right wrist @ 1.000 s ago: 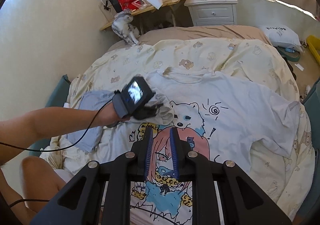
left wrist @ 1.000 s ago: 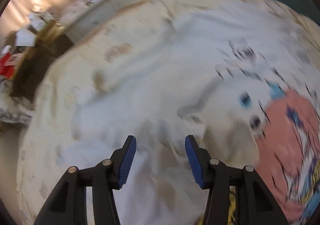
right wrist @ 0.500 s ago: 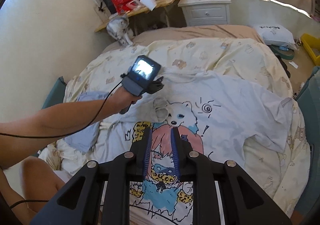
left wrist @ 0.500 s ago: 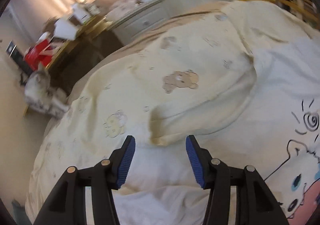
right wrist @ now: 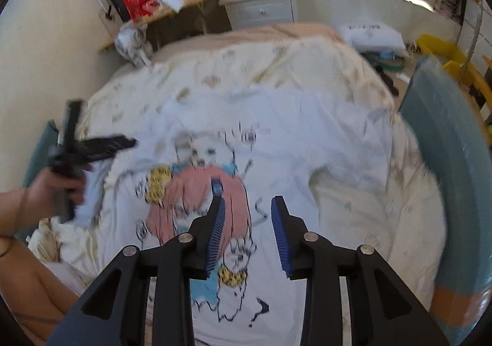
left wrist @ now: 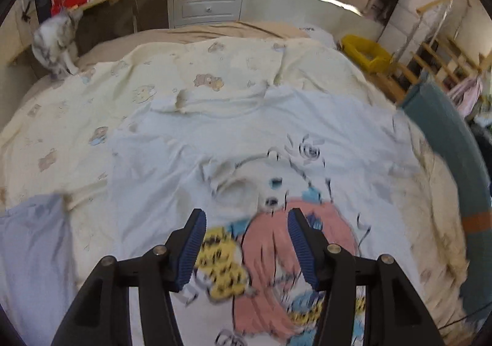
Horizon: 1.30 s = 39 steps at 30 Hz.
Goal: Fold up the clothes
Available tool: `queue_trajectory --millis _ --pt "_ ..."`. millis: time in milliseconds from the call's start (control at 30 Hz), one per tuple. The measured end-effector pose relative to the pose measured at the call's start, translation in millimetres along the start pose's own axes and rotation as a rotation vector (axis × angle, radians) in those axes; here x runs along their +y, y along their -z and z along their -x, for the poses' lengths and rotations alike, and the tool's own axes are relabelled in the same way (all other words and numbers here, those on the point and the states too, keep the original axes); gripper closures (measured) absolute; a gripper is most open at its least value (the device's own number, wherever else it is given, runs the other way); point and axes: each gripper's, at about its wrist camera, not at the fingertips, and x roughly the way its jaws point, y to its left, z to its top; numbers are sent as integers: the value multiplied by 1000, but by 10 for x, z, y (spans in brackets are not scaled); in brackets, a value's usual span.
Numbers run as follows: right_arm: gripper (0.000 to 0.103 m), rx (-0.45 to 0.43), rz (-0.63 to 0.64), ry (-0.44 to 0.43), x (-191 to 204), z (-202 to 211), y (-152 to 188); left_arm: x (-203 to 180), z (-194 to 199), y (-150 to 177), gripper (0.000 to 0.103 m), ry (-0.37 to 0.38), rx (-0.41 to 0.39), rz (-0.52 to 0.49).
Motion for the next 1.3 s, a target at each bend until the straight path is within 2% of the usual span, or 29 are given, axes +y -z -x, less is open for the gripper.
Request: queue_trajectory --millis 67,167,300,367,433,500,567,633,700,833,900,933,1000,1067,1100,1133,1300 --pt "68 21 -25 -20 -95 -174 201 43 120 40 47 -12 44 55" --pt "67 7 -82 -41 -348 -318 461 113 412 133 46 -13 103 154" --pt "59 -48 -154 -8 -864 -479 669 7 943 289 31 -96 91 123" --pt "36 -74 -187 19 -1159 -575 725 -45 1141 359 24 -94 69 112" --pt "30 -109 -197 44 -1450 -703 662 -96 1241 440 24 -75 88 100" --pt "30 -149 -208 53 -1726 -853 549 -65 1213 519 24 -60 150 160" --pt "30 -170 -243 80 -1990 -1048 410 -8 1195 530 24 -16 164 224" --pt "30 -162 -283 93 -2206 -1259 286 60 1202 488 24 -26 135 272" --pt "30 -131 -281 135 -2338 -1499 137 100 1156 436 24 -57 123 260" --pt "30 -65 -270 237 -2556 -1847 -64 219 965 439 24 -114 173 245" --pt "30 -80 -294 211 -2668 -1903 -118 302 893 459 24 -132 194 271" --pt "30 -89 -315 168 -2702 -1922 -136 338 861 464 24 -134 202 277" --pt "50 -106 -359 81 -2769 -1960 -171 394 805 462 24 -149 210 276" --pt "62 -123 -402 -6 -2836 -1997 -206 438 777 456 24 -167 208 265" --pt "72 -111 -389 -20 -2801 -2025 -229 447 778 454 24 -159 207 265" --pt "100 -98 -375 -33 -2763 -2054 -252 456 780 452 24 -151 206 265" --pt "100 -164 -314 33 -2552 -1831 -402 454 845 428 24 -109 191 265"
